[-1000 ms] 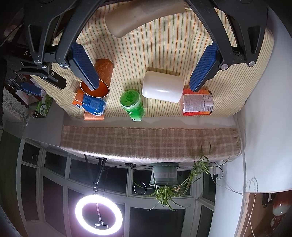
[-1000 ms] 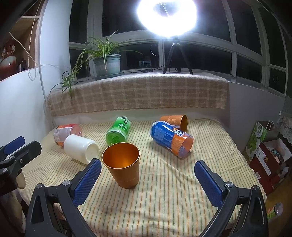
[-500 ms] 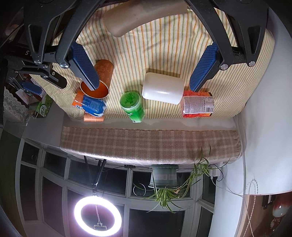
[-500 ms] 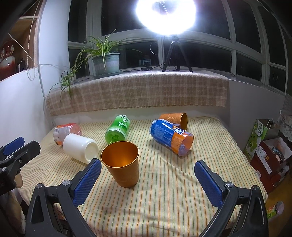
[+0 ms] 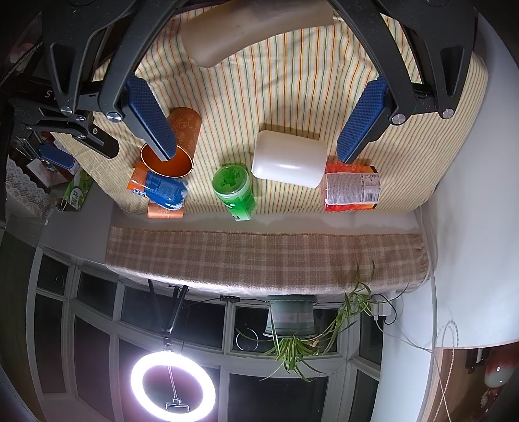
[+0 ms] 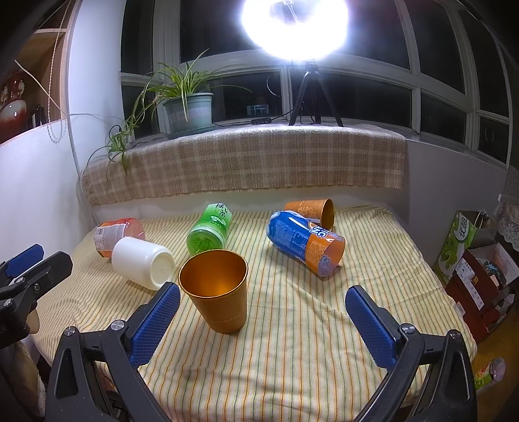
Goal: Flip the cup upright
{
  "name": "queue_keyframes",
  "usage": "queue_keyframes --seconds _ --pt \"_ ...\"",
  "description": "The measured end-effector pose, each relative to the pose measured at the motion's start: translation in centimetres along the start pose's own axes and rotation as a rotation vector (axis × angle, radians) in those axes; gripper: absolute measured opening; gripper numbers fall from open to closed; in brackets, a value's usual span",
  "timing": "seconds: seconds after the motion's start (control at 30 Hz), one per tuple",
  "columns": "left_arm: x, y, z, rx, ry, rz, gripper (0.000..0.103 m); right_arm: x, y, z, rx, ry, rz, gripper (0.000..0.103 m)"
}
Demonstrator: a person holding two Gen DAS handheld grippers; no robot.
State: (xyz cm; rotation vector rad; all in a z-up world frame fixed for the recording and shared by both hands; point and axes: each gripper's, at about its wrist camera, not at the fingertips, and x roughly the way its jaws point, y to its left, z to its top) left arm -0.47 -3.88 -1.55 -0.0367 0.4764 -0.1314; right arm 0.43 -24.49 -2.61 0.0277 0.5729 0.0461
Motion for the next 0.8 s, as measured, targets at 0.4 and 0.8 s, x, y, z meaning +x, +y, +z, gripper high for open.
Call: queue_keyframes --seconds 0.4,0.8 --pt "0.03 0.08 0.16 0.0 0.001 -0.002 0.101 0.3 0.04 -0.21 0.002 0.007 0.003 0.103" --pt "0.18 0.03 -0.46 0.004 -0.001 0.004 0.101 0.42 0.15 -0.4 0.004 0.016 0.01 0.103"
